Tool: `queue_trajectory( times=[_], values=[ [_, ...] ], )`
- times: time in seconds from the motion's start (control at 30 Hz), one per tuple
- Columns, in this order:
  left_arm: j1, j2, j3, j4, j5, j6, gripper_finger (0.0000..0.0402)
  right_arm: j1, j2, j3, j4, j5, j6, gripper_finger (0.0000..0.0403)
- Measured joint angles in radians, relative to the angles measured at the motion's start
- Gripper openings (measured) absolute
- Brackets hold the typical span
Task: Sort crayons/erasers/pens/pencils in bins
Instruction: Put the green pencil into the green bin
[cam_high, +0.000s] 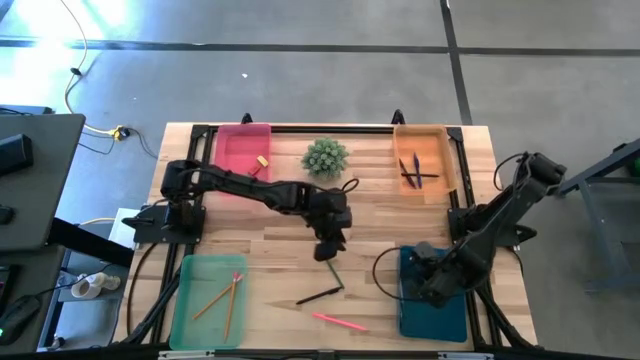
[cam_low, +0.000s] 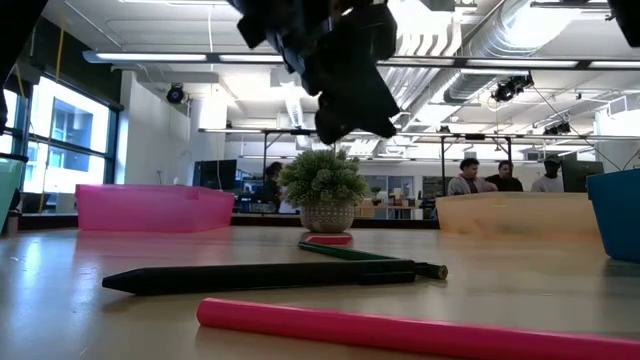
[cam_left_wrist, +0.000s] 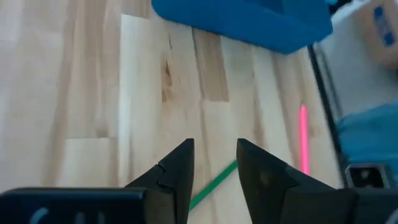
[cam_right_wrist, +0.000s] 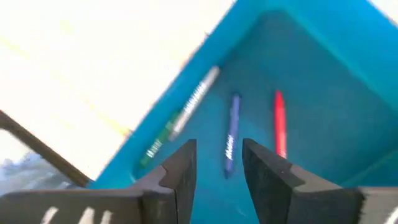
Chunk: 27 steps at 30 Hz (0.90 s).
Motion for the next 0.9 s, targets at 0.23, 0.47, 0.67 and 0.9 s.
queue_trajectory(
  times=[0.23, 0.47, 0.67, 0.9],
  values=[
    [-0.018, -0.012, 0.119, -0.341, -0.145, 0.267, 0.0100, -0.021, -0.090, 0.000, 0.010, 0.041, 0.001, 0.0122],
    [-0.054, -0.013, 0.146, -0.440, -0.229, 0.451, 0.0099, -0.061, -0.118, 0.000, -0.020, 0.086, -0.008, 0.0122],
    [-0.087, -0.004, 0.146, -0.450, -0.230, 0.605, 0.0104, -0.097, -0.118, 0.000, -0.035, 0.088, -0.067, 0.0122],
    [-0.132, -0.005, 0.146, -0.447, -0.342, 0.722, 0.0136, -0.138, -0.118, 0.000, -0.038, 0.088, -0.131, 0.0122]
  ],
)
